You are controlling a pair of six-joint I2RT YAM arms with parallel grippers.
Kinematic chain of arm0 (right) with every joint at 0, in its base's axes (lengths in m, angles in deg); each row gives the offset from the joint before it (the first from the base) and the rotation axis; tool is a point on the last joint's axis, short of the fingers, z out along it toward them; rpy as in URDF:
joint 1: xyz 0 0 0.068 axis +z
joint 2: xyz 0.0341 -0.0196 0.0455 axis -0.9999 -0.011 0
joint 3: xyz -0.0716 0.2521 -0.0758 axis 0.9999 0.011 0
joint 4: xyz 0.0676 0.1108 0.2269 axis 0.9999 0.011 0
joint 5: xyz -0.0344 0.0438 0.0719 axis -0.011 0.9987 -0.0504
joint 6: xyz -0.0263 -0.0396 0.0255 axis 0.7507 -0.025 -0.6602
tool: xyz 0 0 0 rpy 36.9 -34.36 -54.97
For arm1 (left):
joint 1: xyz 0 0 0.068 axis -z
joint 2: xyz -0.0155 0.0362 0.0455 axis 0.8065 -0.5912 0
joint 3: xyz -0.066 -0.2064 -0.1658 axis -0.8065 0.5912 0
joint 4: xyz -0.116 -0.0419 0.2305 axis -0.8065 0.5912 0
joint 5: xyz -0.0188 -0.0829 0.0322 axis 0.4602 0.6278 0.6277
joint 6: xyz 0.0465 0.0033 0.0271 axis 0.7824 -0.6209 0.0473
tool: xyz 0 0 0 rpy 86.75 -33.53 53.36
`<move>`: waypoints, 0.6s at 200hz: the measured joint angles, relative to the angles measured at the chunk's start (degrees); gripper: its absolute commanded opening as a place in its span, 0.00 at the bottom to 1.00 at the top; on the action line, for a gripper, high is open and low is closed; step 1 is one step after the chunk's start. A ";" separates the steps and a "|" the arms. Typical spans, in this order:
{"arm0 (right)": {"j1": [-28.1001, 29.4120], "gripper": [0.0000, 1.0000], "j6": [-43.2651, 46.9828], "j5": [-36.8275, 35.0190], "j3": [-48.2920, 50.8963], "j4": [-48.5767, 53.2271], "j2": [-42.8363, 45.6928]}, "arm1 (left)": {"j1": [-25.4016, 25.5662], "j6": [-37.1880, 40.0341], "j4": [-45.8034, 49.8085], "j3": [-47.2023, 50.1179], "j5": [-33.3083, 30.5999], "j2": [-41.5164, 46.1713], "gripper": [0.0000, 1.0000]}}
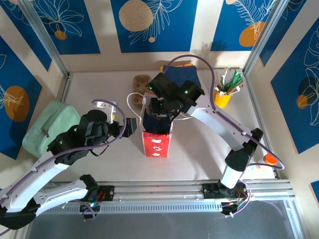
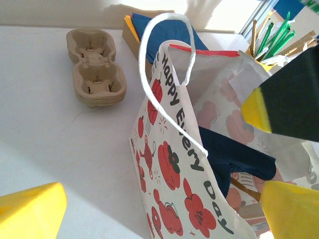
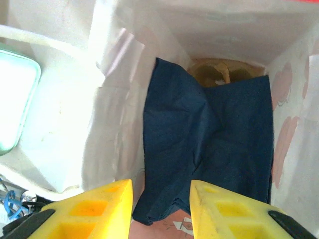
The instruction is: Pack the takeout coffee
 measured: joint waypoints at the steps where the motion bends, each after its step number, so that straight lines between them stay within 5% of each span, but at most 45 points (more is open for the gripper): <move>1: 0.02 0.37 0.11 0.02 -0.11 -0.04 0.04 | 0.00 0.00 0.00 0.00 0.00 0.00 0.99; 75: -0.83 0.52 9.90 -3.26 -7.08 -1.86 2.69 | 0.00 0.02 0.04 0.00 -1.11 0.17 1.00; 120: -7.80 0.54 14.78 -4.79 -7.28 -3.28 3.37 | 0.00 0.04 0.13 0.00 -2.64 0.17 0.99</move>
